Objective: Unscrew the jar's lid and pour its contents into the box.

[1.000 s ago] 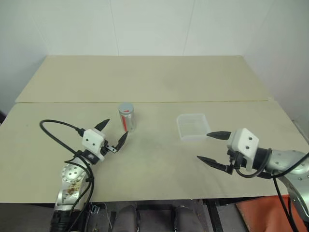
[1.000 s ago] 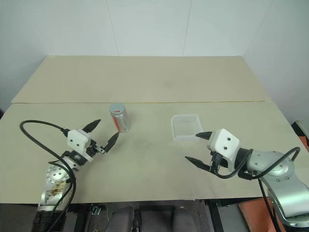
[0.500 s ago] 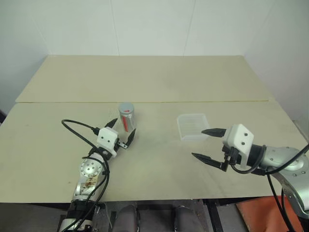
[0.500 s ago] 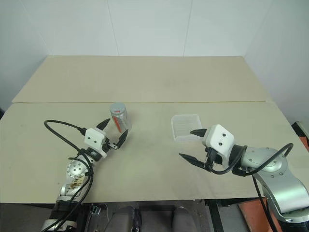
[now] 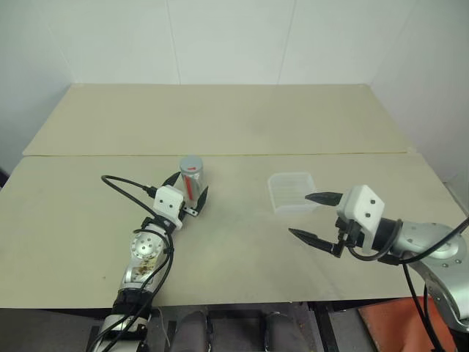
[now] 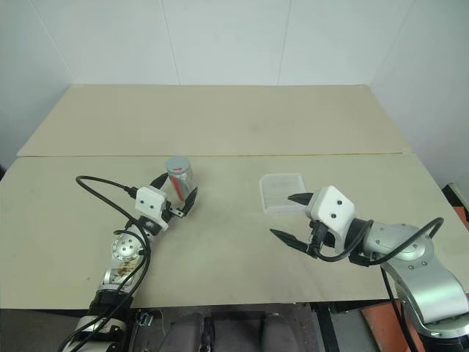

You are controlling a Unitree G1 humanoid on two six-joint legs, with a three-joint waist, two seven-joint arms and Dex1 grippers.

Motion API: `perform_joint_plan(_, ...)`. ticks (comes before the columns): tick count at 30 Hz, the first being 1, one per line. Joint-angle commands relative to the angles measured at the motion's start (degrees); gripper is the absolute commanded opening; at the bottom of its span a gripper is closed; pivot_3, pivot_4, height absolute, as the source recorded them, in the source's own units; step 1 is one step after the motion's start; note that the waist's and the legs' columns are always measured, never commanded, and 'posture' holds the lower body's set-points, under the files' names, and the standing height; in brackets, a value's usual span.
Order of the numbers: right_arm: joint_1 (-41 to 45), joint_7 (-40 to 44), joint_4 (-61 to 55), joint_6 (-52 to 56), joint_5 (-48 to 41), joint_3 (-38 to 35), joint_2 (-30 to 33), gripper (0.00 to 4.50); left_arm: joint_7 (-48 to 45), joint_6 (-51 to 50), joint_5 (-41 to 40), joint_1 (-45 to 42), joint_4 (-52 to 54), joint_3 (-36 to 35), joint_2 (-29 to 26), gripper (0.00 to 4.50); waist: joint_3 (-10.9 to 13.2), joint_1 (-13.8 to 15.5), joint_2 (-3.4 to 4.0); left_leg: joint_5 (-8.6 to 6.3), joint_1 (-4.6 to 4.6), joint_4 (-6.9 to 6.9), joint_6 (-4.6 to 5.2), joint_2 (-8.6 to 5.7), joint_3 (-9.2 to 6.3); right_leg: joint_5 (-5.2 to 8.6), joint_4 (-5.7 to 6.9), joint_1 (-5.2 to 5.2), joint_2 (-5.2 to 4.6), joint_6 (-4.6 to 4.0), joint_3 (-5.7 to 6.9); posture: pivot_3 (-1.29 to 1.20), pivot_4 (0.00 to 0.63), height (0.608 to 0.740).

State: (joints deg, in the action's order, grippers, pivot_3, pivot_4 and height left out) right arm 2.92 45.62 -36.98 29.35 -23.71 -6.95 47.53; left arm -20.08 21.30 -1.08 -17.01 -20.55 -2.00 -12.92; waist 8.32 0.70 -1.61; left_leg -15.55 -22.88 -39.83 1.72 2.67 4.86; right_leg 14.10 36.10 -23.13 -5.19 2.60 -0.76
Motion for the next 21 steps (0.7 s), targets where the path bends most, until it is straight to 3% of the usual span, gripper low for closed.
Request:
perform_joint_plan(1,0.4,-0.7,-2.4,-0.3,0.1,0.0,-0.1,4.5,1.8,2.3,-1.0,-1.9,-0.6,-0.7,1.4,4.49,0.0,0.1,0.0,0.0,0.0,0.0,0.0,0.0,0.0,0.0,0.0,0.0,-0.01,0.0,0.0,0.0,0.15,0.74)
perform_joint_plan(17,0.4,-0.5,-1.4,-0.8,1.4,-1.1,1.1,4.5,1.7,5.0,-1.5,-4.9,-5.9,-0.1,2.4,4.49,0.0,0.0,0.0,0.0,-0.02,-0.01,0.0,-0.02,-0.01,-0.01,-0.02,0.0,-0.02,0.02,0.0,0.0,0.15,0.74)
perform_joint_plan(21,0.4,-0.4,-1.5,-0.9,1.6,-1.0,1.2,4.5,0.6,3.7,-3.1,-4.8,-5.4,-0.2,3.1,3.66,0.0,0.0,0.0,0.0,-0.01,-0.01,0.0,-0.02,-0.01,-0.01,0.0,0.01,-0.02,0.02,0.01,0.0,0.15,0.74)
